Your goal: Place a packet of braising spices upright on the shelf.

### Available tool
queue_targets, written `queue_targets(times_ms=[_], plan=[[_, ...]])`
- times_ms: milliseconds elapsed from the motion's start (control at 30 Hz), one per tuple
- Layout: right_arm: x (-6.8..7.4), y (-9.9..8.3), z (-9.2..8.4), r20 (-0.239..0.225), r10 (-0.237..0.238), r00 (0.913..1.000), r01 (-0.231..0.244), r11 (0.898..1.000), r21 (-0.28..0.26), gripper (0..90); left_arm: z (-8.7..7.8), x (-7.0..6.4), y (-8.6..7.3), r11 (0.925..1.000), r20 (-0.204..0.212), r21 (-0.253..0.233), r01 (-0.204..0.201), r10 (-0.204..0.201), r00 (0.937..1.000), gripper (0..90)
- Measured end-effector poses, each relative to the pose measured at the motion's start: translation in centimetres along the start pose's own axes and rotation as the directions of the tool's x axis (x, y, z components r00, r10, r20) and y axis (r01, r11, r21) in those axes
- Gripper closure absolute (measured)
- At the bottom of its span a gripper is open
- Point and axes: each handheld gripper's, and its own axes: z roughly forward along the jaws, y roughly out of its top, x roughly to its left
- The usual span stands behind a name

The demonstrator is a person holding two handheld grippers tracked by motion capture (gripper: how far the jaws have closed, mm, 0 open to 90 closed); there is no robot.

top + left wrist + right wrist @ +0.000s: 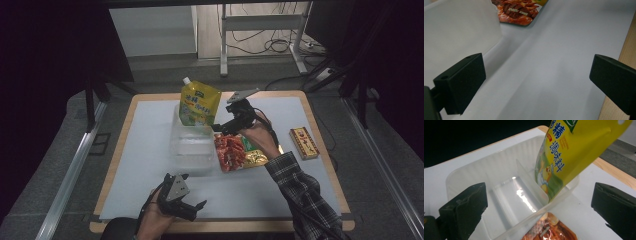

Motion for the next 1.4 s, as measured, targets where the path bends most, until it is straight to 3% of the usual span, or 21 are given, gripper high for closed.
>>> queue_targets(times_ms=[333,567,700,1033,1200,1400], plan=[[0.8,-2.1,-1.5,-0.012,-0.012,0.9999,0.012,1.000,-0.013,0.6,-0.1,0.0,0.0,1.0000,-0.016,-0.008,-0.001,0.001,0.9999,0.2],[1.4,-3.7,-2.5,0.014,-0.060,0.9981,0.060,0.998,0.007,0.7,-0.2,0.0,0.0,0.9999,-0.022,-0.017,0.000,0.000,0.9998,0.2],[1.5,-4.8,-2.9,0.010,-0.058,0.9983,0.058,0.998,-0.002,0.7,-0.1,0.0,0.1,0.9999,-0.025,-0.015,-0.001,0.001,0.9997,0.2],[0.6,-6.5,-3.5,0.046,-0.062,0.9971,0.060,0.998,0.037,1.1,-0.3,0.1,0.0,0.9998,-0.028,-0.020,0.000,-0.001,0.9996,0.2],[0.1,-7.2,-4.1,0.020,-0.035,0.9992,0.034,0.999,0.042,3.0,-0.3,0.1,0.0,0.9999,-0.029,-0.015,-0.006,0.006,0.9996,0.2],[-0.6,-8.2,-5.0,0.055,-0.012,0.9984,0.009,0.998,0.054,3.1,-0.2,0.0,0.0,0.9999,-0.027,-0.014,-0.005,0.005,0.9996,0.2]])
